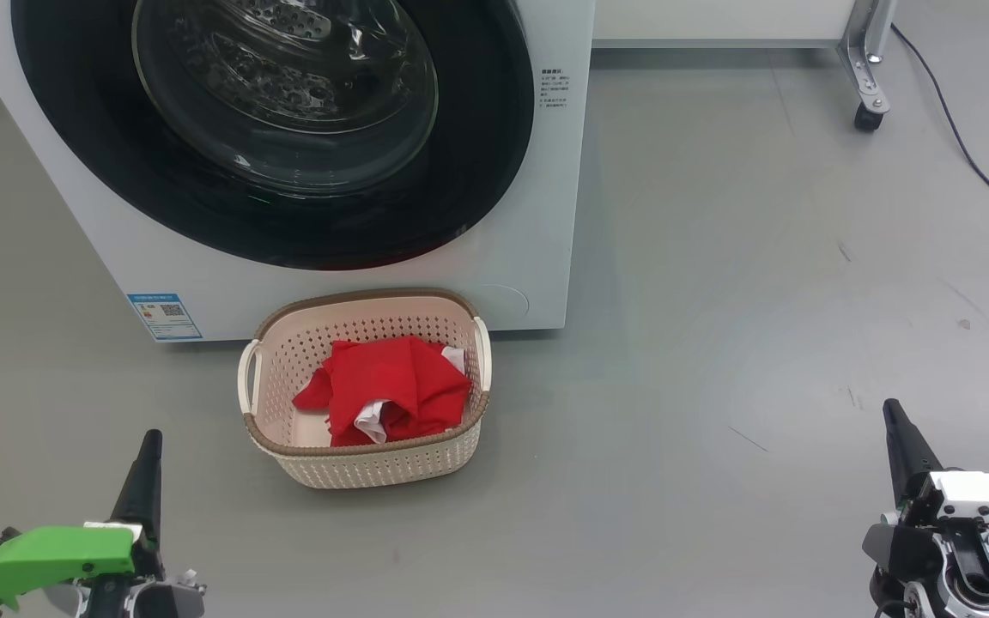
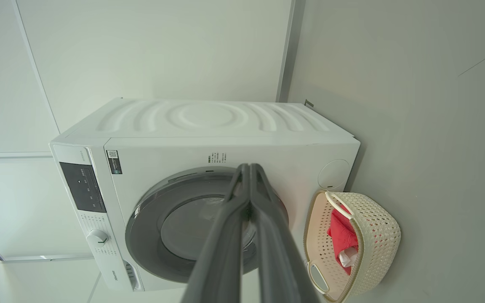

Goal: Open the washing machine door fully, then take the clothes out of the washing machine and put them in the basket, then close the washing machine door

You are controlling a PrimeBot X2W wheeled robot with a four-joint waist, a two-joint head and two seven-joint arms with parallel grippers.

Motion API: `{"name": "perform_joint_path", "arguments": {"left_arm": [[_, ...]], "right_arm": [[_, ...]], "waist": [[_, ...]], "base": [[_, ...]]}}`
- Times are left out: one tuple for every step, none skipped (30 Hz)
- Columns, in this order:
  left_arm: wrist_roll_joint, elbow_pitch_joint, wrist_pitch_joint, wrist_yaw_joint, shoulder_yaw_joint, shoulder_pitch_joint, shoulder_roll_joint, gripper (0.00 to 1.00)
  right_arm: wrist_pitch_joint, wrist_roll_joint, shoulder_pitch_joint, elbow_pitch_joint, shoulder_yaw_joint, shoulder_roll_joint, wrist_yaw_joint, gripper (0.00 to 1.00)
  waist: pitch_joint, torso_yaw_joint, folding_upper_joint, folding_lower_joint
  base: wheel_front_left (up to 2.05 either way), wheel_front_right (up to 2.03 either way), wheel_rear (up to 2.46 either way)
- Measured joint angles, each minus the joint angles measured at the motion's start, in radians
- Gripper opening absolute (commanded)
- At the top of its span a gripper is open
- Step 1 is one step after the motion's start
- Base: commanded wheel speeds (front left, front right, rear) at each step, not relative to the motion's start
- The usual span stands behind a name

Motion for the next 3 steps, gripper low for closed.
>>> {"name": "perform_joint_path", "arguments": {"left_arm": [[0.000,0.000,0.000,0.000,0.000,0.000,0.000,0.00],[0.000,0.000,0.000,0.000,0.000,0.000,0.000,0.00],[0.000,0.000,0.000,0.000,0.000,0.000,0.000,0.00]], "right_arm": [[0.000,0.000,0.000,0.000,0.000,0.000,0.000,0.00],[0.000,0.000,0.000,0.000,0.000,0.000,0.000,0.00],[0.000,0.000,0.000,0.000,0.000,0.000,0.000,0.00]], "waist": [[0.000,0.000,0.0000,0.0000],[0.000,0.000,0.0000,0.0000],[0.000,0.000,0.0000,0.0000]], "base": [[0.00,0.00,0.00],[0.00,0.00,0.00],[0.00,0.00,0.00]]}}
